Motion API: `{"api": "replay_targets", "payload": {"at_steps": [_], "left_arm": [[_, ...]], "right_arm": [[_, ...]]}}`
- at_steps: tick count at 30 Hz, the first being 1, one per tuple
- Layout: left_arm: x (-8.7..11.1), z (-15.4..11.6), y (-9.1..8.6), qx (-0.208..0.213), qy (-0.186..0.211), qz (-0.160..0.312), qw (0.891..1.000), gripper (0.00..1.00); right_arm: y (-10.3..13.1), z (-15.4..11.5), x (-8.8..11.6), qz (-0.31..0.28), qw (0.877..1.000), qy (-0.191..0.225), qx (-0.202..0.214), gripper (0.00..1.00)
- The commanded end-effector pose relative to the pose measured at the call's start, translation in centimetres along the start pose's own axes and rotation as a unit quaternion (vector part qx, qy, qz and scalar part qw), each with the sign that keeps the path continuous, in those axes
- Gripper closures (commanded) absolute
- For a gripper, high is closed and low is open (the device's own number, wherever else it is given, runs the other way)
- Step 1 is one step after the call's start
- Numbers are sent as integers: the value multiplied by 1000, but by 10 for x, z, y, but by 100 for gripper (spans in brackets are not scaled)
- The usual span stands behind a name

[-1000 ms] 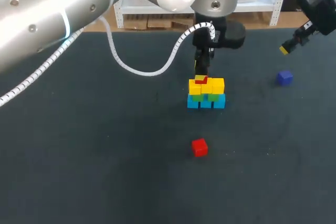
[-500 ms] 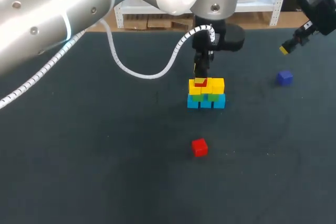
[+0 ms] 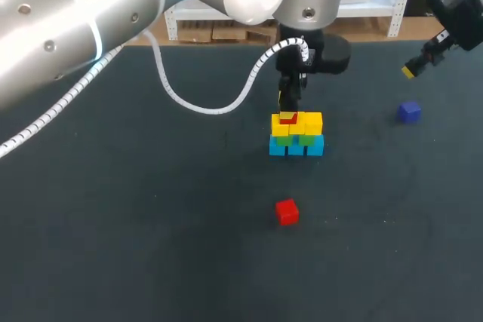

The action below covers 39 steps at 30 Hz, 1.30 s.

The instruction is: Place the blue cubes, place green cubes on the blue cubes, place the yellow cubes on the green cubes, then place the red cubes on the yellow cubes, and place purple cube on the red cubes.

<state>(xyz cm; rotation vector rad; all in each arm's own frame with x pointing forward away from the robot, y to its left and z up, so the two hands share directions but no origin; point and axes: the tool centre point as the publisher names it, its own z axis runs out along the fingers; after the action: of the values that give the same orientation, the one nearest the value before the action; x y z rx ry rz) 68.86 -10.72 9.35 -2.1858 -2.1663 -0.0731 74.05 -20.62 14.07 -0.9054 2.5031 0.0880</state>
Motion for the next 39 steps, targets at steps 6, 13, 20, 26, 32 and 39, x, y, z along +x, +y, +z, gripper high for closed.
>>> {"api": "replay_targets", "payload": {"at_steps": [6, 13, 20, 26, 32, 39], "left_arm": [[-2, 0, 1, -1, -3, 0, 1000, 100], [-3, 2, 2, -1, -2, -1, 1000, 100], [-2, 3, 2, -2, 0, -1, 1000, 100], [-2, 2, 2, -4, -3, 0, 1000, 24], [-1, -1, 2, -7, -7, -5, 1000, 0], [5, -9, 0, -10, -14, -12, 1000, 0]], "right_arm": [[-1, 1, 0, 0, 1000, 0, -1, 0], [-1, 1, 0, 0, 1000, 0, -1, 0], [-1, 1, 0, 0, 1000, 0, -1, 0], [-1, 1, 0, 0, 1000, 0, -1, 0], [-1, 1, 0, 0, 1000, 0, -1, 0], [-1, 1, 0, 0, 1000, 0, -1, 0]]}}
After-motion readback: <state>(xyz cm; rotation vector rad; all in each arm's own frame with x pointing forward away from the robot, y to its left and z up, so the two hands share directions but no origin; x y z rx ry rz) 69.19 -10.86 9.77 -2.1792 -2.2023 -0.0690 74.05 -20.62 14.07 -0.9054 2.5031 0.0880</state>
